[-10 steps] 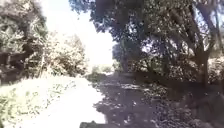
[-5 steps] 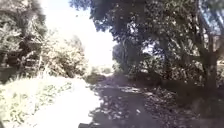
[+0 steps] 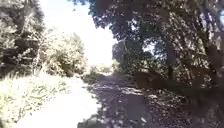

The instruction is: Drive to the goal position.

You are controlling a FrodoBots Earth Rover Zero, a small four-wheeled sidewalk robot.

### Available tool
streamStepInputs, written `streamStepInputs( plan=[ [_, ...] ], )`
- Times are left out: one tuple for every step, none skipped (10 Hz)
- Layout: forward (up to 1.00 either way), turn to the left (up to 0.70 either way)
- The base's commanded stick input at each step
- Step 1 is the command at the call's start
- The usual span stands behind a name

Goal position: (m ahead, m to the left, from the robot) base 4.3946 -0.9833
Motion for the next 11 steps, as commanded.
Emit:
streamStepInputs(
  plan=[
    [0.5,0.0],
    [0.5,0.0],
    [0.5,0.0],
    [0.5,0.0],
    [0.5,0.0],
    [0.5,0.0],
    [0.5,0.0],
    [0.5,0.0],
    [0.5,0.05],
    [0.5,0.22],
    [0.5,0.14]
  ],
)
